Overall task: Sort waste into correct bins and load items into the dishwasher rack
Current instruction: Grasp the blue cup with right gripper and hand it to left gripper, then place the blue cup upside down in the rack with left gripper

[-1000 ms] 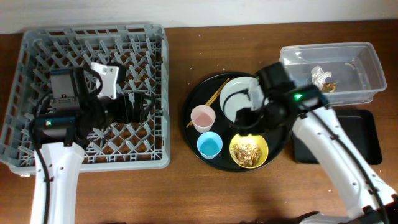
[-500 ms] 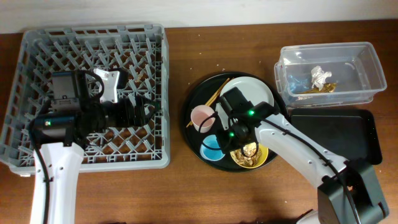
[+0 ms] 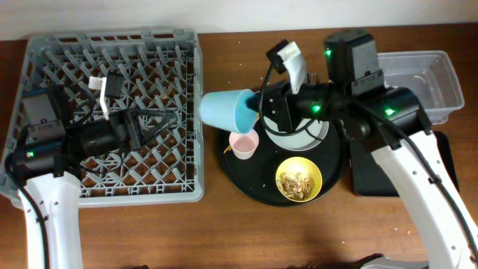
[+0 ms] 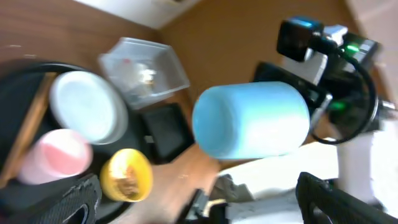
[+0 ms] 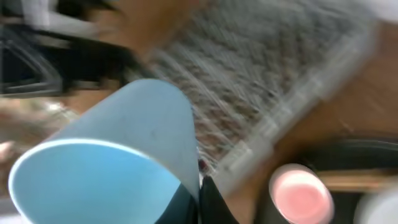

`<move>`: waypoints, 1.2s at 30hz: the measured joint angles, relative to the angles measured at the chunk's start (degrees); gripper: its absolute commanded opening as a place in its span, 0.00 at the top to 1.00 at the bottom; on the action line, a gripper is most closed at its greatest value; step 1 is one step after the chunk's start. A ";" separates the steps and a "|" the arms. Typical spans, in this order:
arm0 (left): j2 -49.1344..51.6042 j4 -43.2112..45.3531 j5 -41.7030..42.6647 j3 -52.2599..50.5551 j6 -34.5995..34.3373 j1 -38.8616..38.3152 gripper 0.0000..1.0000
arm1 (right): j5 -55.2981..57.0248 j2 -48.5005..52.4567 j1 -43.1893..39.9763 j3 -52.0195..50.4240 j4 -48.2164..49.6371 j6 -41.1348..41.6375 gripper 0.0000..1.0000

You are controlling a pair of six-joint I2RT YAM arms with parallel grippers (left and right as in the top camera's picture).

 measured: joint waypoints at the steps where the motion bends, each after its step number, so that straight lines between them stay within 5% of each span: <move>1: 0.00 0.00 2.89 0.00 0.00 0.00 0.01 | -2.80 0.37 0.00 0.00 1.18 -0.39 0.96; 13: 0.04 2.16 7.17 0.00 -0.66 -5.29 0.11 | -19.23 10.23 1.51 -0.07 12.46 -0.35 0.96; 26: 0.04 2.60 7.69 0.02 -0.81 -7.45 0.01 | -27.08 10.27 -0.83 -0.09 15.26 3.39 0.96; 36: 0.04 3.52 7.34 0.00 -0.79 -7.48 0.11 | -18.91 10.27 2.93 -0.09 11.78 5.90 0.96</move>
